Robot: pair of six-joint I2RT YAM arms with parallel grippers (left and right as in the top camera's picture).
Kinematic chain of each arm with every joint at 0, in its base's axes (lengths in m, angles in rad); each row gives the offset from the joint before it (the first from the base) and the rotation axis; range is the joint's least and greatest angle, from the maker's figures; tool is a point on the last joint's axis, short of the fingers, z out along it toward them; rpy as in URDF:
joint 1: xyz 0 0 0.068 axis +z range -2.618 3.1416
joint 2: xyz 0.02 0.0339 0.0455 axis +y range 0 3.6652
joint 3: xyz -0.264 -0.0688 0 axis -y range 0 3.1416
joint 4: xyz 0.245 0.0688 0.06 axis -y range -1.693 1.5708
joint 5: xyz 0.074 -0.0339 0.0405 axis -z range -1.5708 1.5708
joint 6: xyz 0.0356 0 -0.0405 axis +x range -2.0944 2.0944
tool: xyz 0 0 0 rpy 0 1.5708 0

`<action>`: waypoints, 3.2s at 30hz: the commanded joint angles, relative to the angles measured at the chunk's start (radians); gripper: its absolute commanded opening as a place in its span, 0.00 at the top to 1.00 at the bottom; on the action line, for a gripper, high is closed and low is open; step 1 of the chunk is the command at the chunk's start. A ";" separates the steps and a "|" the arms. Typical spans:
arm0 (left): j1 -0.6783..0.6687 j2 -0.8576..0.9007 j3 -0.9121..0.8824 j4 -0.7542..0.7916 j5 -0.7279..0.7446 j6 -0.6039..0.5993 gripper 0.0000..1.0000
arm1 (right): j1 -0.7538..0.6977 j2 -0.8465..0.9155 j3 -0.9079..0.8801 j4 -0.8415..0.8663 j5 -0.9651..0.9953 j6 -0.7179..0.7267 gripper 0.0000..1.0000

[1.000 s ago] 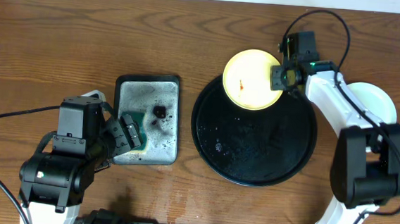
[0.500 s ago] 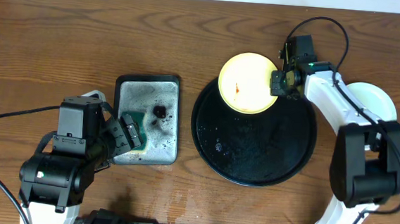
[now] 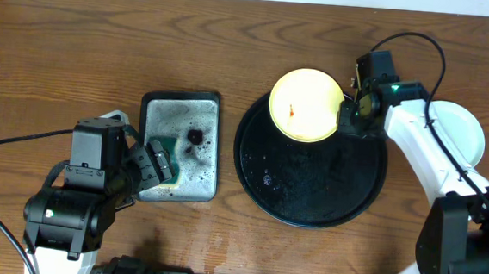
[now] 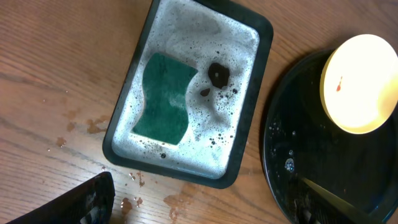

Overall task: Clean dirty plates on tray and stack at the side
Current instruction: 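Grip the rim of the yellow plate on the black tray with the right gripper, then grasp the green sponge in the sink tray with the left gripper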

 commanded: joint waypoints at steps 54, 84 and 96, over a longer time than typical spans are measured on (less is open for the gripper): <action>0.004 0.000 0.022 -0.002 -0.001 0.012 0.12 | 0.009 -0.088 -0.110 -0.015 -0.060 -0.109 0.54; 0.004 0.419 -0.018 0.007 0.024 0.164 0.27 | -0.019 0.156 -0.121 0.029 -0.064 -0.185 0.99; 0.004 0.782 -0.047 0.171 -0.145 0.154 0.44 | -0.017 0.156 -0.121 0.014 -0.080 -0.185 0.99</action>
